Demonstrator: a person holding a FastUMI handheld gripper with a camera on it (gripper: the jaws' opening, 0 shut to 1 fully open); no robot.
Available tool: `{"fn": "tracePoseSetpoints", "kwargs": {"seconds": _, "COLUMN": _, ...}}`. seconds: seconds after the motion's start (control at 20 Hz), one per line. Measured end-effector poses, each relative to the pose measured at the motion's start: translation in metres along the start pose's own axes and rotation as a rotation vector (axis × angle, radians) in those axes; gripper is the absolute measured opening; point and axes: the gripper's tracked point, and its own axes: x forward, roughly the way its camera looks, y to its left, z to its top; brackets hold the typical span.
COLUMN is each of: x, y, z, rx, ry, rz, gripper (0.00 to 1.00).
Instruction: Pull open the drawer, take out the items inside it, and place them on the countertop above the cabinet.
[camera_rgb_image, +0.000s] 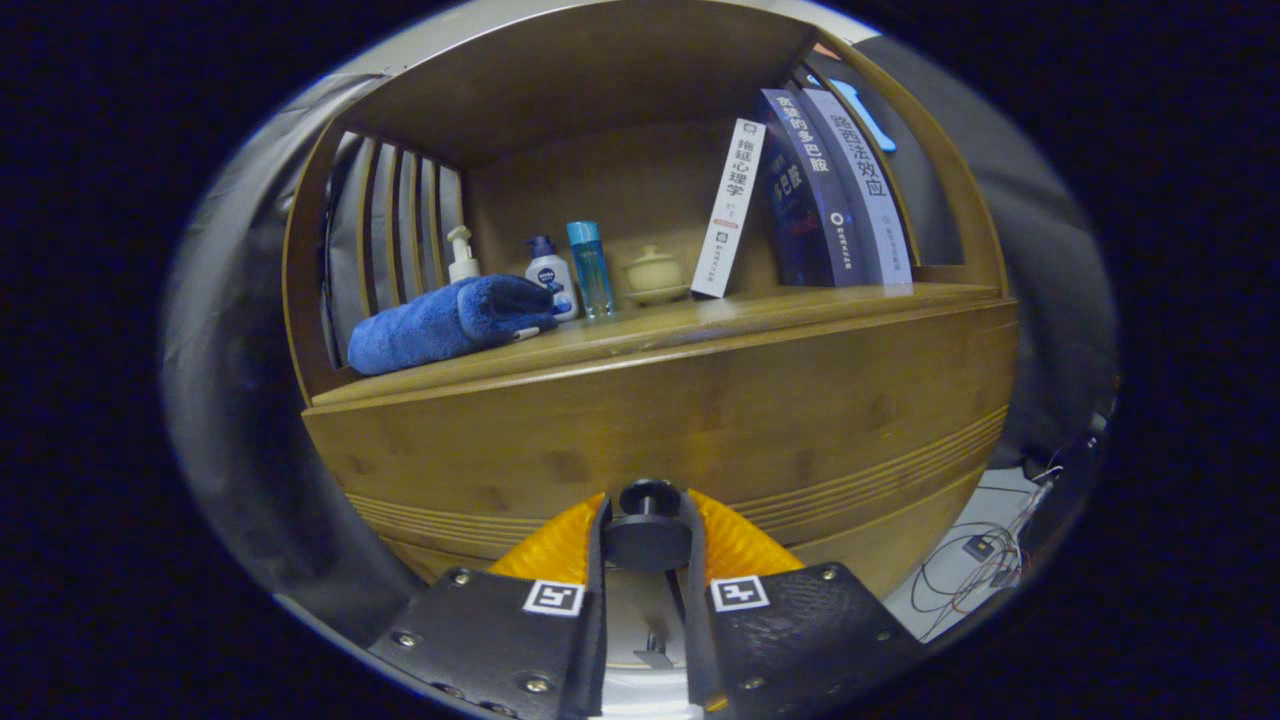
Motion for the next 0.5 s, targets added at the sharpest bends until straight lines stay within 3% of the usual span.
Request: {"fn": "tracePoseSetpoints", "kwargs": {"seconds": 0.5, "x": -0.021, "y": 0.001, "z": -0.007, "rx": 0.002, "ry": 0.044, "rz": -0.06, "gripper": 0.32}}
